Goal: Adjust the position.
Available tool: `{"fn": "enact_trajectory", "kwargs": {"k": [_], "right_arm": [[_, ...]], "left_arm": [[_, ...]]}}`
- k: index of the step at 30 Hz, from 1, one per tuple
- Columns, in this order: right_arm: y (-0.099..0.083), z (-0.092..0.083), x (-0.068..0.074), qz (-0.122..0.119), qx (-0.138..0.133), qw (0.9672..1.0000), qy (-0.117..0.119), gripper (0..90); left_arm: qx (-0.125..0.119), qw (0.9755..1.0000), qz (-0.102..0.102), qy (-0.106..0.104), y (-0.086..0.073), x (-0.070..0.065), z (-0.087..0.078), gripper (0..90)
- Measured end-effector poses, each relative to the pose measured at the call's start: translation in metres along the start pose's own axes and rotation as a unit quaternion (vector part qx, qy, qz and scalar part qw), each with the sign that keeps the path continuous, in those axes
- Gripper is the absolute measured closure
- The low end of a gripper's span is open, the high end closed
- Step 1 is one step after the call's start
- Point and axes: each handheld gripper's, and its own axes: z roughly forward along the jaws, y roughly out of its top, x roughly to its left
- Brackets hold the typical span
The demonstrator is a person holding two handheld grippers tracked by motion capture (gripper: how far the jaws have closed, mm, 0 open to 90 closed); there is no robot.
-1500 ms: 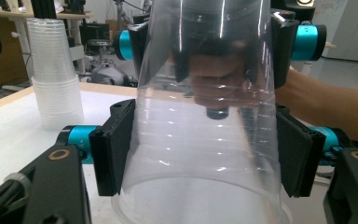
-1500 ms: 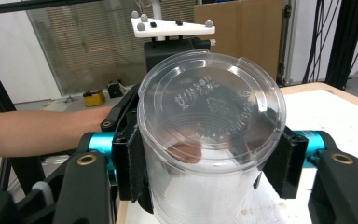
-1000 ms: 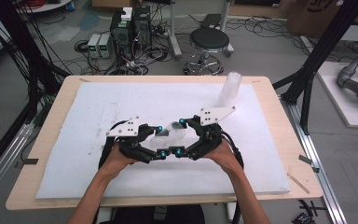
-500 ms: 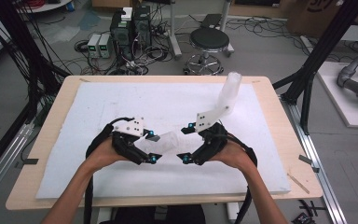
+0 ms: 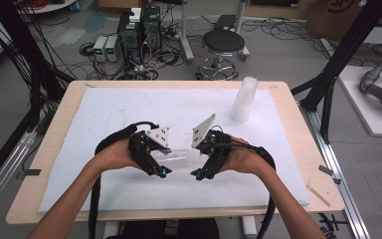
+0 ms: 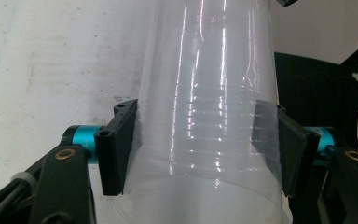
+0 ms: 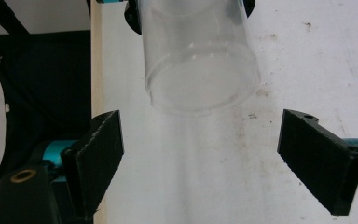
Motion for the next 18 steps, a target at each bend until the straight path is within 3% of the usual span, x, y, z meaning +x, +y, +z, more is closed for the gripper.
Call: {"fn": "enact_trajectory", "kwargs": {"k": [11, 18], "right_arm": [[0.0058, 0.0069, 0.0007, -0.004, 0.024, 0.9997, 0.002, 15.5], [0.0095, 0.0087, 0.0008, -0.008, 0.009, 0.9999, 0.004, 19.5]], "left_arm": [[0.022, 0.9998, 0.001, -0.001, 0.0058, 0.0014, 0.0054, 33.2], [0.023, 0.9997, 0.002, -0.002, 0.0072, 0.0003, 0.0073, 33.2]]}}
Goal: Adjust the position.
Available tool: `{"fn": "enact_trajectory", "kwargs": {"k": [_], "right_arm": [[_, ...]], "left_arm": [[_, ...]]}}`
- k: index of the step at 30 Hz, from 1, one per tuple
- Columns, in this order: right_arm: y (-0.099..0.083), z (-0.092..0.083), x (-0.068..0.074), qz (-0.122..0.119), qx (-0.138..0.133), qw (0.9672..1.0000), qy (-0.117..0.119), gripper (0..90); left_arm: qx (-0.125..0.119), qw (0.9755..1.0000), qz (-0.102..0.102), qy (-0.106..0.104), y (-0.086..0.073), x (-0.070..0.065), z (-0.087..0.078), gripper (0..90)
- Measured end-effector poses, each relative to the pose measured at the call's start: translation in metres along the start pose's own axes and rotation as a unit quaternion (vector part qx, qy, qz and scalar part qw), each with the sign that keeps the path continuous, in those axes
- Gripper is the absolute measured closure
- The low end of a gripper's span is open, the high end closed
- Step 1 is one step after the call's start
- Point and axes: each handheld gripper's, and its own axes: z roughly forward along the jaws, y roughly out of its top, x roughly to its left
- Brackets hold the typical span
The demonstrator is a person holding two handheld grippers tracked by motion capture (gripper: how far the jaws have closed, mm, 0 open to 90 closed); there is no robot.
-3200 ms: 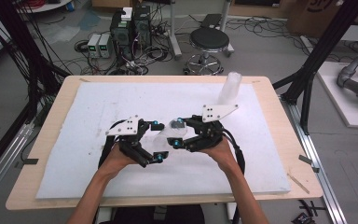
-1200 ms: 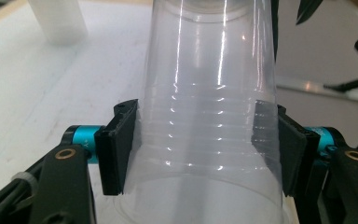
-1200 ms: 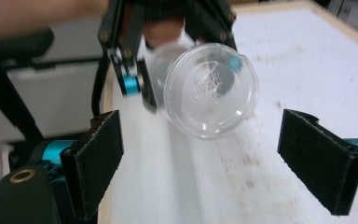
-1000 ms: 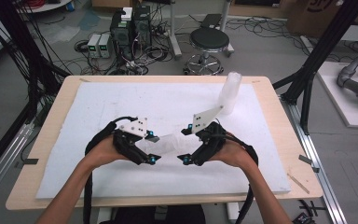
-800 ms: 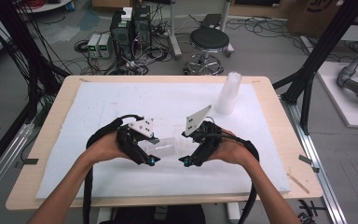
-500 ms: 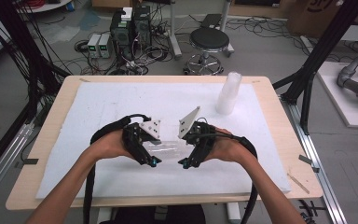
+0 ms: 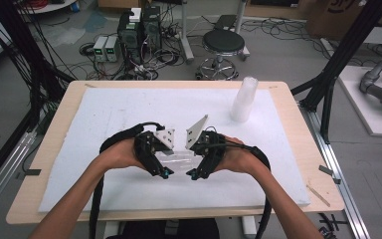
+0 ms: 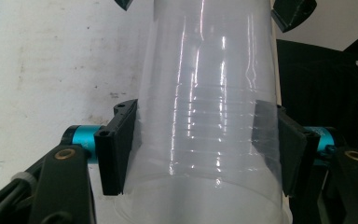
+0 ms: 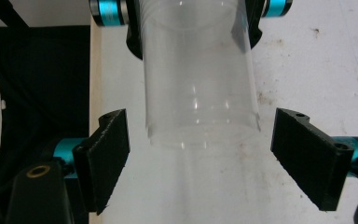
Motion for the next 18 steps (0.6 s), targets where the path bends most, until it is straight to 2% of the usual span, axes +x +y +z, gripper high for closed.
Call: {"fn": "enact_trajectory", "kwargs": {"k": [2, 3, 4, 11, 18], "right_arm": [[0.0009, 0.0013, -0.0008, -0.005, -0.004, 1.0, 0.0, 19.6], [0.0012, 0.0012, 0.0003, 0.002, 0.0, 1.0, 0.0, 20.4], [0.0018, 0.0018, -0.0009, -0.009, -0.004, 1.0, -0.001, 23.6], [0.0046, 0.0019, -0.001, -0.009, -0.01, 0.9999, 0.001, 28.4], [0.0071, 0.0026, -0.0004, -0.018, -0.009, 0.9998, 0.003, 41.1]], "left_arm": [[0.001, 1.0, -0.001, 0.002, 0.0, -0.0002, 0.0003, 33.2], [0.001, 1.0, -0.001, 0.002, 0.0, -0.0003, 0.0001, 33.1], [0.002, 1.0, 0.001, 0.002, 0.0, -0.0002, -0.0003, 33.2], [-0.002, 1.0, -0.002, 0.002, -0.0007, 0.0002, -0.0019, 33.2], [-0.005, 1.0, 0.0, 0.003, -0.0011, 0.0, -0.0011, 33.2]]}}
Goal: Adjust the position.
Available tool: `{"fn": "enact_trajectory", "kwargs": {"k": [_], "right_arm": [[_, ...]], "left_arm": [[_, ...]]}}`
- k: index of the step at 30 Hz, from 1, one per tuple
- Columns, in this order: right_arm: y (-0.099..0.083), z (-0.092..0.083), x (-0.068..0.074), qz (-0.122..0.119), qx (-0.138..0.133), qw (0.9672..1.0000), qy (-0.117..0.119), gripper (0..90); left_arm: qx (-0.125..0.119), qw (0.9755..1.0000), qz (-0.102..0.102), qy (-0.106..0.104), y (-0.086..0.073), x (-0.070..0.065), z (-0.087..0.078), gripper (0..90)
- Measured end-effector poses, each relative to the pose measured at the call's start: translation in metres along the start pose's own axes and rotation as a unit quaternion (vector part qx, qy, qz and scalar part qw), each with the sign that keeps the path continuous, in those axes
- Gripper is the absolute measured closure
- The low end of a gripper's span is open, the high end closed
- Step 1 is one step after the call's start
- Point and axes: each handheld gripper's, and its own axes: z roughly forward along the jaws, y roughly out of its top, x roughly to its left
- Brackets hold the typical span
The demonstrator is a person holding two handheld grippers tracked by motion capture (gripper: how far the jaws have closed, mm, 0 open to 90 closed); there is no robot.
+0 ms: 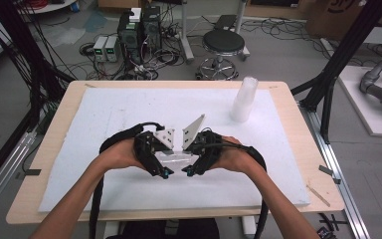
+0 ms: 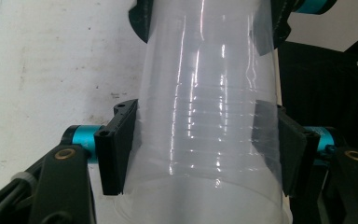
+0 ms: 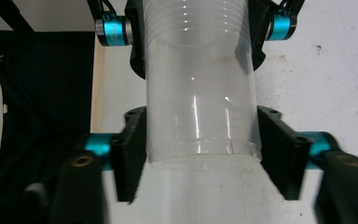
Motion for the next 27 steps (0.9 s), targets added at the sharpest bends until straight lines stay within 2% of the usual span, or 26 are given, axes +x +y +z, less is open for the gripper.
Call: {"fn": "enact_trajectory", "kwargs": {"k": [4, 7, 8, 9, 10, 14, 17, 18, 20, 22, 23, 24, 26, 27], "right_arm": [[0.0, -0.001, 0.0, 0.0, -0.004, 1.0, 0.0, 42.6], [0.0, -0.001, 0.0, 0.001, -0.002, 1.0, 0.0, 42.9], [0.0, -0.001, 0.0, 0.001, 0.0, 1.0, 0.0, 42.9], [0.0, -0.001, 0.0, 0.001, -0.001, 1.0, -0.001, 43.0], [-0.001, -0.001, 0.0, 0.003, -0.001, 1.0, -0.001, 43.0], [-0.002, -0.001, 0.0, 0.006, -0.002, 1.0, 0.0, 43.0], [-0.004, -0.001, -0.001, 0.007, -0.003, 1.0, -0.003, 43.0], [-0.005, -0.001, -0.001, 0.01, -0.006, 0.9999, -0.006, 43.0], [-0.009, -0.003, -0.002, 0.014, -0.015, 0.9997, -0.01, 43.0], [-0.014, -0.006, -0.002, 0.019, -0.033, 0.9991, -0.016, 43.0], [-0.017, -0.008, -0.003, 0.021, -0.051, 0.9983, -0.018, 42.9], [-0.021, -0.01, -0.003, 0.027, -0.068, 0.9971, -0.019, 42.9], [-0.028, -0.015, -0.005, 0.037, -0.102, 0.9939, -0.023, 42.9], [-0.031, -0.016, -0.005, 0.042, -0.118, 0.9918, -0.024, 42.9]], "left_arm": [[-0.003, 1.0, 0.001, -0.001, 0.0, 0.0, 0.0, 32.4], [-0.014, 0.9999, 0.0, -0.004, -0.002, 0.0, 0.002, 27.7], [-0.026, 0.9995, -0.005, -0.017, -0.003, 0.0, 0.003, 21.1], [-0.034, 0.9991, -0.002, -0.025, -0.004, 0.001, 0.004, 7.9], [-0.045, 0.9987, -0.002, -0.021, -0.006, 0.001, 0.004, 2.2], [-0.044, 0.999, 0.001, -0.007, -0.011, 0.003, 0.005, 2.2], [-0.056, 0.9984, 0.002, 0.0, -0.014, 0.004, 0.001, 2.2], [-0.068, 0.9977, -0.003, -0.001, -0.015, 0.004, -0.002, 2.2], [-0.106, 0.9943, -0.011, 0.005, -0.019, 0.003, -0.008, 2.2], [-0.15, 0.9884, -0.019, 0.015, -0.026, 0.003, -0.015, 2.2], [-0.166, 0.9856, -0.024, 0.018, -0.031, 0.004, -0.018, 2.2], [-0.185, 0.9819, -0.033, 0.021, -0.036, 0.004, -0.021, 2.2], [-0.232, 0.9712, -0.046, 0.027, -0.046, 0.004, -0.026, 2.2], [-0.254, 0.9651, -0.054, 0.03, -0.051, 0.003, -0.028, 2.2]]}}
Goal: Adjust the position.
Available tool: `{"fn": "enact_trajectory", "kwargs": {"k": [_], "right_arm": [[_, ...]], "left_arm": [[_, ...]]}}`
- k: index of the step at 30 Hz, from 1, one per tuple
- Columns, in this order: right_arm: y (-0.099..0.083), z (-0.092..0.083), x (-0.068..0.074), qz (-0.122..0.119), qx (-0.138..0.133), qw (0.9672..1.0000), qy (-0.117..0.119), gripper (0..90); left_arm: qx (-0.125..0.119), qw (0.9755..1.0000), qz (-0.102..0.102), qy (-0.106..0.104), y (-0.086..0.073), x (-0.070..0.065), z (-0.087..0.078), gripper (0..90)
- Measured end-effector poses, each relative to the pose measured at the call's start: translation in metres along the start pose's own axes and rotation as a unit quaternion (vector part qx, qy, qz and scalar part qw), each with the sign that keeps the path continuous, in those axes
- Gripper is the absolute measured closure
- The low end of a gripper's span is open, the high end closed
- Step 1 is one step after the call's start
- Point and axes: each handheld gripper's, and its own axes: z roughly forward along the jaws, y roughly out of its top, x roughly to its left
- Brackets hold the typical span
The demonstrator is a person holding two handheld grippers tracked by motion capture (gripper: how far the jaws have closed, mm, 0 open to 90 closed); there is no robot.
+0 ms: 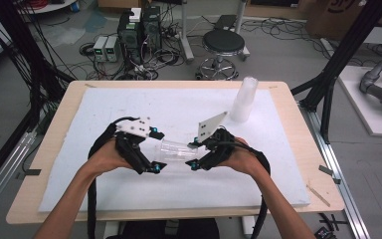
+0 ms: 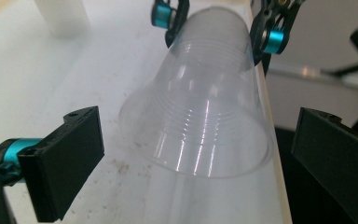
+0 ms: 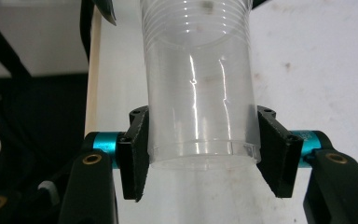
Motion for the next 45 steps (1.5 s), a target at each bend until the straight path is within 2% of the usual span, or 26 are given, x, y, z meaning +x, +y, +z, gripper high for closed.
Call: {"fn": "enact_trajectory", "kwargs": {"k": [3, 7, 15, 19, 24, 29, 45], "right_arm": [[-0.007, -0.006, -0.002, 0.014, -0.053, 0.9985, -0.002, 42.8], [-0.018, -0.008, -0.002, 0.03, -0.111, 0.9934, 0.005, 42.8], [-0.035, 0.0, 0.001, 0.036, -0.17, 0.9848, 0.01, 42.8], [-0.041, 0.003, 0.001, 0.04, -0.188, 0.9813, 0.01, 42.8], [-0.045, 0.005, 0.002, 0.04, -0.217, 0.9752, 0.017, 42.7], [-0.048, 0.007, 0.002, 0.039, -0.232, 0.9717, 0.023, 42.7], [-0.056, 0.014, 0.003, 0.044, -0.246, 0.9677, 0.032, 42.7]], "left_arm": [[-0.051, 0.9986, -0.008, 0.015, -0.01, -0.002, -0.007, 2.2], [-0.082, 0.9963, -0.016, 0.022, -0.023, -0.005, -0.007, 2.2], [-0.126, 0.9915, -0.03, 0.015, -0.04, -0.009, 0.001, 2.2], [-0.144, 0.9887, -0.035, 0.016, -0.045, -0.01, 0.004, 2.2], [-0.16, 0.9864, -0.037, 0.011, -0.046, -0.01, 0.008, 2.2], [-0.179, 0.9831, -0.038, 0.0, -0.044, -0.01, 0.012, 2.2], [-0.187, 0.9817, -0.031, -0.02, -0.024, -0.01, 0.035, 2.3]]}}
